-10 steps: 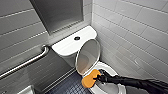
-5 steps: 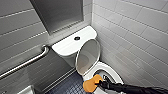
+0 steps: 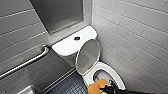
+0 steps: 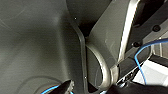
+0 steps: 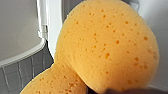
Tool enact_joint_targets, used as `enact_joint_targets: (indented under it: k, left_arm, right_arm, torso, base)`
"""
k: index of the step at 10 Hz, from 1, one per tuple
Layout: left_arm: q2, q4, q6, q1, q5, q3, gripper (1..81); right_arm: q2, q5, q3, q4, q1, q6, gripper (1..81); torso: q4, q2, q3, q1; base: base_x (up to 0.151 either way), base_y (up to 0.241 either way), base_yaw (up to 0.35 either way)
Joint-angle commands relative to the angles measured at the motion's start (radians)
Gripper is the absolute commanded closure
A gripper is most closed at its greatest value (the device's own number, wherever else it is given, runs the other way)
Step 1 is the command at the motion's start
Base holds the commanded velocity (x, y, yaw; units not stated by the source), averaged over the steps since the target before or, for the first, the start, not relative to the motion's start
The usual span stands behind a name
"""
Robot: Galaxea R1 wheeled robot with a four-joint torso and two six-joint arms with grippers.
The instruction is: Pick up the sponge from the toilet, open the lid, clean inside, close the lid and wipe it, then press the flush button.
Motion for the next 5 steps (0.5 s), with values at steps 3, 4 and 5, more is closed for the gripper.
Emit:
enact_joint_targets:
  k: [3,4,5]
  left_arm:
    - [-0.002,0.001,0.004,0.025,0.088,0.014,1.0]
    - [-0.004,0.001,0.004,0.025,0.083,0.014,1.0]
    - [-0.004,0.002,0.004,0.025,0.083,0.014,1.0]
  right_arm:
    - [-0.194,0.035,0.2,-0.005,-0.075,0.001,81.1]
    - [-0.23,0.061,0.231,-0.005,-0.101,-0.001,81.1]
    - [-0.269,0.089,0.255,-0.005,-0.133,-0.001,81.1]
  torso:
    - [0.0,0.0,0.0,0.0]
    - [0.0,0.0,0.0,0.0]
    - [0.0,0.0,0.0,0.0]
  base:
    - [0.0,0.0,0.0]
    - [0.0,0.0,0.0]
    - [0.0,0.0,0.0]
